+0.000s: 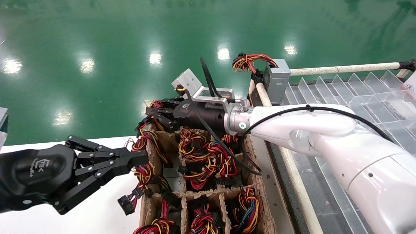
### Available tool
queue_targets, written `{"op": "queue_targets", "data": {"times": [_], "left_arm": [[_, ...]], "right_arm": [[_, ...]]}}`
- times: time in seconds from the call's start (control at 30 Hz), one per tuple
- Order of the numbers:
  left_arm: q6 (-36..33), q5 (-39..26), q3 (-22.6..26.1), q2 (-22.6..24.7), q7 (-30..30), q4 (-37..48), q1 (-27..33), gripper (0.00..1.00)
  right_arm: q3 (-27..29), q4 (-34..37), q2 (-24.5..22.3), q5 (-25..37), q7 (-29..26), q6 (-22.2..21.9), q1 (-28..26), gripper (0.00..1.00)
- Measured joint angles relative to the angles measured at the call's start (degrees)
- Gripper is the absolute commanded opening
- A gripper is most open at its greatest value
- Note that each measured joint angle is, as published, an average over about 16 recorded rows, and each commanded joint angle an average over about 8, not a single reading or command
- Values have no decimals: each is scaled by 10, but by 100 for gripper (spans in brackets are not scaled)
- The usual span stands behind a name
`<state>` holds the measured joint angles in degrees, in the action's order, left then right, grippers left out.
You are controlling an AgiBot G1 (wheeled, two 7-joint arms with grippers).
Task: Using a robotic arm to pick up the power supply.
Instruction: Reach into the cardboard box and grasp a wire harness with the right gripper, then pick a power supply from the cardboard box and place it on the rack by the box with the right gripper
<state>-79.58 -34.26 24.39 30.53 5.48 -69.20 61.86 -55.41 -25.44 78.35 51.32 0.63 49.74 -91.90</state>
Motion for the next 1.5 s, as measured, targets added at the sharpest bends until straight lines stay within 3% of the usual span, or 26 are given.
{"op": "queue_targets", "data": {"times": [0.43, 0.7, 1.0, 1.23, 1.5], "left_arm": [[0, 0, 0, 0, 0, 0, 0, 0], [0, 0, 0, 0, 0, 0, 0, 0], [0, 0, 0, 0, 0, 0, 0, 0], [0, 0, 0, 0, 0, 0, 0, 0], [0, 0, 0, 0, 0, 0, 0, 0]], "right_arm": [[-35, 2, -10, -36, 75, 11, -43, 0], [2, 6, -45, -83, 175, 87, -99, 0], [49, 9, -120, -118, 286, 200, -183, 0], [55, 18, -181, -100, 350, 250, -244, 0], [35, 51, -232, -48, 393, 270, -292, 0]]}}
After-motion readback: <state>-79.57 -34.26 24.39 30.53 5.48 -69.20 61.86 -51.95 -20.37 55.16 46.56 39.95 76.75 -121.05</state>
